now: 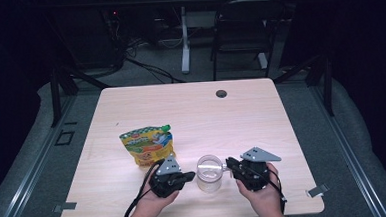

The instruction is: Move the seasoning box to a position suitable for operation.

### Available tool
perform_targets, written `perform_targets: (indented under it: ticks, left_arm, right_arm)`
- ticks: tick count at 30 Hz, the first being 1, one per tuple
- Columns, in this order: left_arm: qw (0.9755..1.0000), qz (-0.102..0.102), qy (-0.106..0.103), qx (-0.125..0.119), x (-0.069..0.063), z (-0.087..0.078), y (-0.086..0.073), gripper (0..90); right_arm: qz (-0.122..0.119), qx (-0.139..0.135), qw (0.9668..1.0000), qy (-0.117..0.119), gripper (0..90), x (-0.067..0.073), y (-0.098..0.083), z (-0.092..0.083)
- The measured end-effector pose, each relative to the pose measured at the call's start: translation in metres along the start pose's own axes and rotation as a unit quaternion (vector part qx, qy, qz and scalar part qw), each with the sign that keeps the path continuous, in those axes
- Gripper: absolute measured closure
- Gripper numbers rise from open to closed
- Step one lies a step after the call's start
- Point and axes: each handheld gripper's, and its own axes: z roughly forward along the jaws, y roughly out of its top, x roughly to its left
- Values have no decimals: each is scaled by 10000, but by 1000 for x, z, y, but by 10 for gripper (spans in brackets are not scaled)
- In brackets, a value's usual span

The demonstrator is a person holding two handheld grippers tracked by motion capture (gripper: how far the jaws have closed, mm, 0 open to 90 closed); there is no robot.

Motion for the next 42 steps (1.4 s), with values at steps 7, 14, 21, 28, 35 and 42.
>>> perform_targets:
  ticks: [7, 14, 21, 28, 35, 42]
  left_arm:
    - [9999, 76, -102, -2, 1, 2, 3, 900]
    - [9999, 65, -148, 15, 2, 1, 4, 900]
    - [9998, 64, -166, -2, 2, 0, 4, 900]
    - [9997, 80, -185, -97, 1, 1, 8, 900]
    - [9996, 119, -185, -161, 0, -3, 11, 900]
    - [9993, 239, -185, -232, -4, -4, 17, 900]
  right_arm:
    - [-85, -5, 10000, -21, 825, 1, -1, -2]
    - [-26, -37, 10000, -24, 816, 1, -3, -2]
    - [-66, -84, 9999, -52, 811, 0, -3, -1]
    - [-102, -188, 9998, -1, 761, -2, -7, -2]
    - [-304, -206, 9993, -95, 725, 2, -9, -9]
    - [-801, -254, 9964, -110, 609, 10, -20, -14]
